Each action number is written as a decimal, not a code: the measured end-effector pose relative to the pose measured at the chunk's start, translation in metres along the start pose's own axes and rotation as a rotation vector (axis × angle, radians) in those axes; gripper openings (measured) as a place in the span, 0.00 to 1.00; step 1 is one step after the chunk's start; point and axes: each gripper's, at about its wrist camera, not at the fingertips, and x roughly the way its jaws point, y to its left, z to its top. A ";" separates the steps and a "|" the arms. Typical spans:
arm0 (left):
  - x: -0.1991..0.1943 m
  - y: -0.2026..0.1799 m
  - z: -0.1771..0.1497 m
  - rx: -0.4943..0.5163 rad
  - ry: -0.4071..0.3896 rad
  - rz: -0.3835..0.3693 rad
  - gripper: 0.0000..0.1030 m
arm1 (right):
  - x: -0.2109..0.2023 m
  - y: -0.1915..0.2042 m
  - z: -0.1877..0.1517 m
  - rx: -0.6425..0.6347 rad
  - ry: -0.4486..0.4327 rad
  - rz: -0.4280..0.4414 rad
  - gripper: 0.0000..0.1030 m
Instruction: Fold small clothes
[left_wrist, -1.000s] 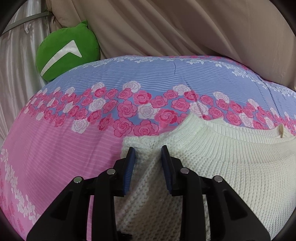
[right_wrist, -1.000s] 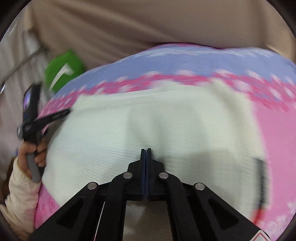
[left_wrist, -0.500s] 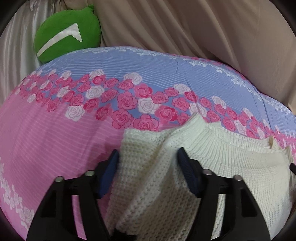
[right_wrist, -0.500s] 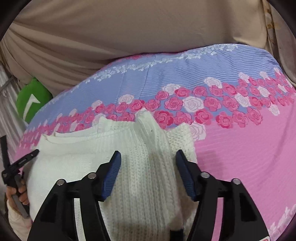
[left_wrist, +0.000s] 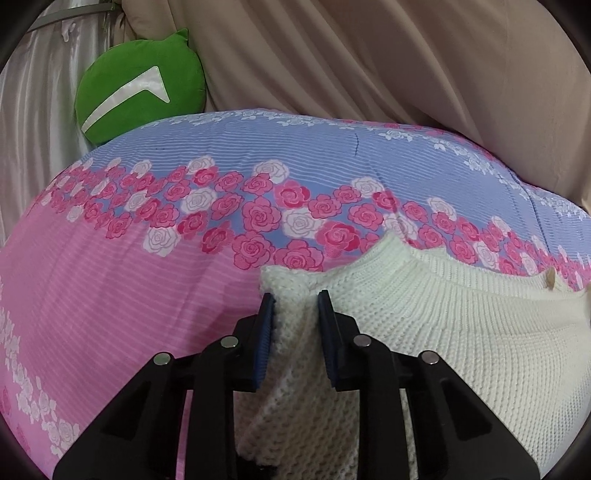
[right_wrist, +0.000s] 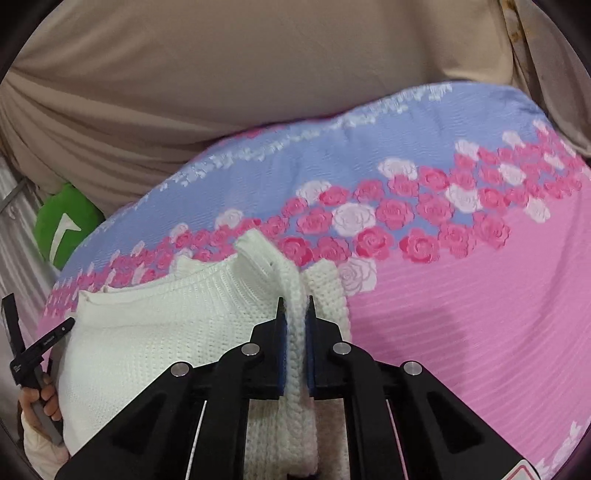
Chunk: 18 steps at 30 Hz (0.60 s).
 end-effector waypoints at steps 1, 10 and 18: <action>0.000 -0.001 0.000 0.004 -0.002 0.006 0.24 | -0.003 0.001 0.002 -0.002 0.001 0.002 0.06; -0.078 -0.018 -0.014 0.042 -0.113 -0.026 0.35 | -0.083 0.087 -0.032 -0.196 -0.166 0.053 0.18; -0.100 -0.085 -0.077 0.251 0.018 -0.142 0.37 | -0.042 0.176 -0.125 -0.428 0.144 0.272 0.14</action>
